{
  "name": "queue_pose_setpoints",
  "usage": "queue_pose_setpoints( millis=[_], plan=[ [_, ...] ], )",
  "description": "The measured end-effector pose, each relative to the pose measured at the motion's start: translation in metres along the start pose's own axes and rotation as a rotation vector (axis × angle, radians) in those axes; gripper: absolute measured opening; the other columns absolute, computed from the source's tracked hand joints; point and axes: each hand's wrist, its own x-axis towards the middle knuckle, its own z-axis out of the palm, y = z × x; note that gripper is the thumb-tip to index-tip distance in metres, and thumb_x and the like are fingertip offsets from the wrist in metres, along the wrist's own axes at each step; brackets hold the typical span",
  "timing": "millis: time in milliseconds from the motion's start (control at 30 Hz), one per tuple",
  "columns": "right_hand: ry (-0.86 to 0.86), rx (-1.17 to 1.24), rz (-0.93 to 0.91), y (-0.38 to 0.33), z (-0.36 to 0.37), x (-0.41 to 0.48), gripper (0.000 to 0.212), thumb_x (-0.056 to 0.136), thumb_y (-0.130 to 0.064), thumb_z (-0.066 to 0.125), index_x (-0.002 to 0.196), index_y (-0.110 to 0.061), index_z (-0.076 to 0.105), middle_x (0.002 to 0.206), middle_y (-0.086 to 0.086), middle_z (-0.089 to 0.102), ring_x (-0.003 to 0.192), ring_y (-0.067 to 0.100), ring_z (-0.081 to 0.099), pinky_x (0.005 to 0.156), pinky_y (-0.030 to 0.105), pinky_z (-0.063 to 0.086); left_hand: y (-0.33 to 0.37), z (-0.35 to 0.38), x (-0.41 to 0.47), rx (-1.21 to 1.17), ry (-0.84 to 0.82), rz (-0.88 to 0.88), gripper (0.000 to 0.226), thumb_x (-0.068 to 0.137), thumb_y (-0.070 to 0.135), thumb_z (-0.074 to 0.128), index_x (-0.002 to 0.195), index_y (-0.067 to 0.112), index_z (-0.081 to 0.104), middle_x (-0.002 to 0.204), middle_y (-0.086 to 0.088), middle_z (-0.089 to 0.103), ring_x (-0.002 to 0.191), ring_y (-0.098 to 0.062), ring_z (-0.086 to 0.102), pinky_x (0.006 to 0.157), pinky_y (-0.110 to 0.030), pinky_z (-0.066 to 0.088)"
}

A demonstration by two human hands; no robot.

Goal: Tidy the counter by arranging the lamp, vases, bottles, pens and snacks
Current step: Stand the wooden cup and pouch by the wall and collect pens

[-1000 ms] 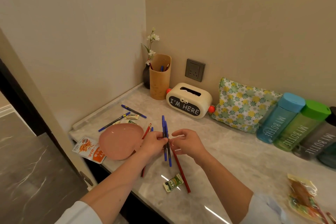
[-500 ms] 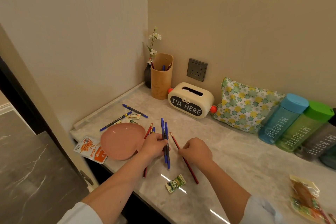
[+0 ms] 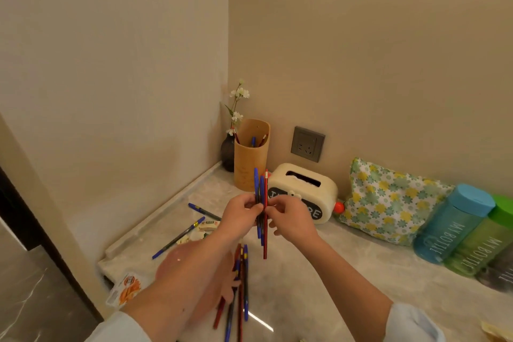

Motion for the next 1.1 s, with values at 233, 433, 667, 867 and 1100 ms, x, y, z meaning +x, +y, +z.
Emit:
queue_pose_setpoints(
  millis=[233,433,667,867,1100],
  plan=[
    [0.165,0.023,-0.089,-0.068,-0.011,0.084,0.011,0.090,-0.020,0.062,0.089,-0.030,0.066,0.087,-0.007,0.071,0.080,0.012,0.069,0.074,0.040,0.061,0.058,-0.054,0.088,0.118,-0.005,0.263,0.018,0.090,0.010,0.060,0.104,0.017,0.069,0.098,0.001,0.070,0.094,-0.015,0.065,0.087,-0.030,0.053],
    [0.322,0.004,-0.144,-0.113,-0.025,0.143,0.011,0.091,-0.023,0.060,0.098,-0.029,0.066,0.090,-0.009,0.071,0.076,0.010,0.070,0.069,0.041,0.061,0.110,-0.083,0.152,0.223,0.006,0.453,0.023,0.092,0.017,0.060,0.115,0.018,0.065,0.096,0.010,0.063,0.086,-0.007,0.060,0.066,-0.012,0.044],
    [0.375,-0.125,-0.062,-0.111,-0.013,0.189,0.020,0.092,-0.025,0.055,0.108,-0.028,0.066,0.101,-0.010,0.071,0.075,0.013,0.070,0.070,0.041,0.060,0.104,-0.089,0.202,0.428,0.017,0.520,0.021,0.093,0.030,0.057,0.114,0.027,0.062,0.098,0.013,0.065,0.081,-0.007,0.062,0.069,-0.026,0.052],
    [0.313,-0.296,0.059,-0.076,0.017,0.196,0.021,0.090,-0.028,0.058,0.110,-0.030,0.066,0.104,-0.009,0.069,0.094,0.014,0.065,0.073,0.036,0.056,0.059,-0.085,0.216,0.653,-0.033,0.454,0.018,0.089,0.032,0.061,0.105,0.028,0.066,0.096,0.009,0.069,0.089,-0.016,0.065,0.074,-0.036,0.054],
    [0.380,-0.207,0.068,-0.062,0.039,0.184,0.027,0.091,-0.027,0.057,0.115,-0.031,0.068,0.110,-0.008,0.072,0.093,0.016,0.067,0.075,0.036,0.056,0.034,-0.089,0.212,0.610,-0.067,0.448,0.034,0.090,0.031,0.060,0.123,0.035,0.062,0.106,0.011,0.071,0.101,-0.010,0.064,0.076,-0.027,0.049]
  ],
)
